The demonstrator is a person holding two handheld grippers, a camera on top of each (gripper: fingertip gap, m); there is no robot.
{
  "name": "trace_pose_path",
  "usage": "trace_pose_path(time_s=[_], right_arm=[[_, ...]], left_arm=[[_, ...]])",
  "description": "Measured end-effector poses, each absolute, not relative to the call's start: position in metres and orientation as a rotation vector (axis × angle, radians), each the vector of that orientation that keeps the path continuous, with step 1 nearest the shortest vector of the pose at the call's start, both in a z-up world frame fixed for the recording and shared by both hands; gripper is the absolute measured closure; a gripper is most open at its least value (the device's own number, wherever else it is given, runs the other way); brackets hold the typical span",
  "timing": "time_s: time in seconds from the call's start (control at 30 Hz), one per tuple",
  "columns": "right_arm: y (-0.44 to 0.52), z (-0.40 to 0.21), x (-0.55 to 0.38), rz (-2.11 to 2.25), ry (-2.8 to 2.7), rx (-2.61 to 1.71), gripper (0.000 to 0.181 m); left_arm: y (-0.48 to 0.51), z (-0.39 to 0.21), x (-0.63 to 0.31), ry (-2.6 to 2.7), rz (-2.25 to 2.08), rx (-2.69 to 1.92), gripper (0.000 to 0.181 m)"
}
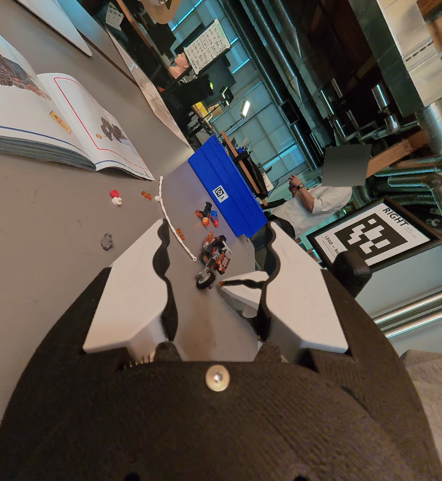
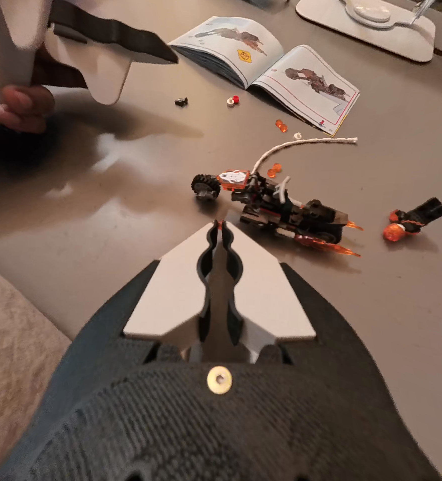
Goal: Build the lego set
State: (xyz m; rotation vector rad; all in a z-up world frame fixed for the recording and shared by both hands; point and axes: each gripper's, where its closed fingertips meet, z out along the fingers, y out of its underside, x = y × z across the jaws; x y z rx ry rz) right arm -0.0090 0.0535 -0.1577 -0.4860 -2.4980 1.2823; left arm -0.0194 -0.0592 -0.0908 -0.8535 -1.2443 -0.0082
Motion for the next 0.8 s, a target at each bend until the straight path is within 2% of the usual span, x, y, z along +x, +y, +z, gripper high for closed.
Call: trace_pose_path(time_s=[0.8], right_arm=[[0.045,-0.165,0.016,1.274,-2.575,-0.230,0.180]], left_arm=[[-0.052,-0.094,-0.019,-1.248,-0.012,-0.883,0.110]])
